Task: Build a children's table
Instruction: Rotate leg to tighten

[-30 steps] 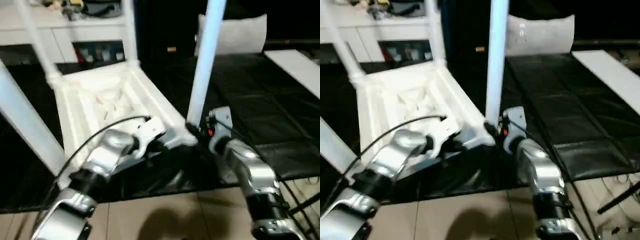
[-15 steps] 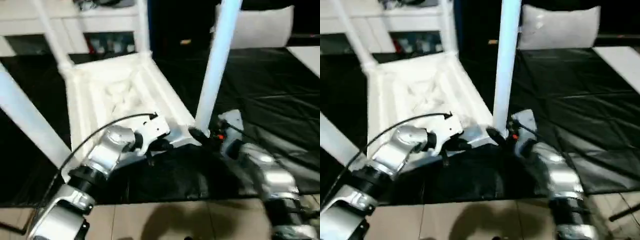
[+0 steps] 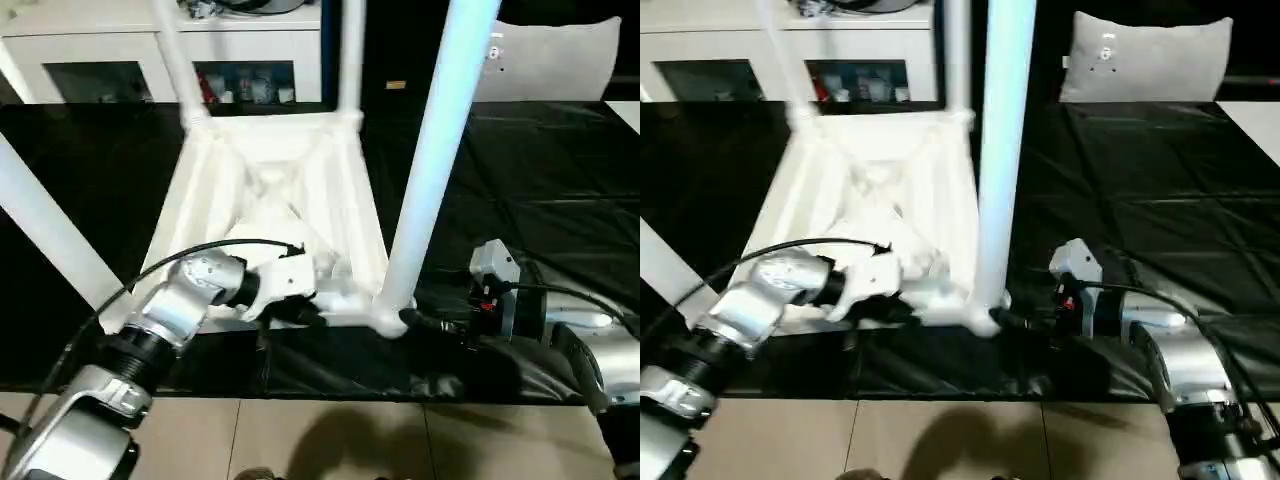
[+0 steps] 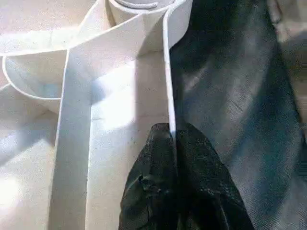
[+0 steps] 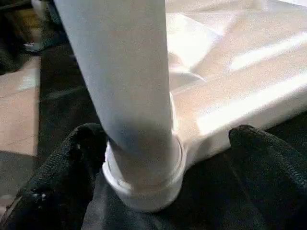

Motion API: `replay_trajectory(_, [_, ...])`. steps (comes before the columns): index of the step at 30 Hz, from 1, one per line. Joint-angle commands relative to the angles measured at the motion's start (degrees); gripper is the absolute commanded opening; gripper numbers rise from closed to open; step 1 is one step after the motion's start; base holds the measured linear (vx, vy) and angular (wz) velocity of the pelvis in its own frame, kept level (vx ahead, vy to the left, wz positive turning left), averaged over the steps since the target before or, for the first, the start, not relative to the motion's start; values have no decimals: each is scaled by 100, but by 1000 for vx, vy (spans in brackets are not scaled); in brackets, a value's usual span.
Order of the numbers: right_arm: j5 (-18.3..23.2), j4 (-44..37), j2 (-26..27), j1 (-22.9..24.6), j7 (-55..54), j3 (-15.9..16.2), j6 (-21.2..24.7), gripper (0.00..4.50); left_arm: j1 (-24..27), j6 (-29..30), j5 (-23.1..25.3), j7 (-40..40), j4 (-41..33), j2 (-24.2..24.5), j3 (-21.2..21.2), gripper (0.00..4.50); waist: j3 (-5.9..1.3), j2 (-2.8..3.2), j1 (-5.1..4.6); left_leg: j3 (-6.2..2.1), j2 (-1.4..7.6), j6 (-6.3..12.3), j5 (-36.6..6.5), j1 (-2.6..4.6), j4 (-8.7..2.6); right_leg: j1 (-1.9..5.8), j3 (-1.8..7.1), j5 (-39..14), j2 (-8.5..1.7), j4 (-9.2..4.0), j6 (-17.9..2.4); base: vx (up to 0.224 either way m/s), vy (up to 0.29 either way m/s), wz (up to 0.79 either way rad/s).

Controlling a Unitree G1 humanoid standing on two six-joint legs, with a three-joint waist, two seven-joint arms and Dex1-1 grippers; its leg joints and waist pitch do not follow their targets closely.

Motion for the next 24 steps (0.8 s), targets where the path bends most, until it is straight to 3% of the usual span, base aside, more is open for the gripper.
replay_trajectory(1, [118, -15, -60, -63, 136, 30, -56, 414, -18, -141, 97, -286, 21, 28, -309, 0, -455, -59, 14, -217, 533, 679, 307, -24, -331, 412, 575, -822, -656, -365, -57, 0, 0, 0])
replay_trajectory(5, [209, 49, -118, -162, 629, 230, -73, 377, -59, -378, 141, -498, 72, 121, -435, 0, -463, -67, 68, -218, 541, 713, 359, -26, -327, 413, 578, -759, -657, -341, -85, 0, 0, 0])
replay_trajectory(7, [217, 233, -124, -313, 1138, 497, -149, 359, -99, -596, 163, -655, 149, 144, -499, 0, -462, -69, 69, -205, 512, 718, 296, -37, -318, 417, 564, -821, -648, -359, -71, 0, 0, 0])
replay_trajectory(11, [133, 476, -53, -476, 1317, 608, -220, 321, -91, -613, 167, -662, 138, 103, -496, 0, -470, -96, 101, -213, 549, 644, 310, -18, -325, 407, 570, -963, -652, -361, -17, 0, 0, 0])
replay_trajectory(13, [112, 525, -34, -509, 1326, 619, -233, 290, -83, -617, 169, -655, 132, 98, -497, 0, -471, -85, 122, -212, 551, 635, 369, -23, -320, 402, 579, -897, -664, -344, -76, 0, 0, 0])
replay_trajectory(19, [199, 614, -29, -544, 1463, 675, -184, 245, -90, -694, 168, -672, 225, 131, -514, 0, -485, -85, 148, -209, 541, 652, 440, -31, -306, 410, 581, -755, -664, -320, -94, 0, 0, 0])
replay_trajectory(20, [226, 625, -27, -548, 1501, 686, -169, 245, -94, -711, 169, -680, 243, 131, -512, 0, -485, -63, 154, -213, 546, 645, 427, -31, -310, 412, 579, -767, -667, -320, -99, 0, 0, 0])
replay_trajectory(24, [333, 492, -12, -436, 1572, 707, -40, 206, -66, -513, 66, -701, 223, 80, -436, 0, -483, -73, 158, -201, 529, 626, 384, -29, -312, 414, 570, -892, -649, -345, -31, 0, 0, 0])
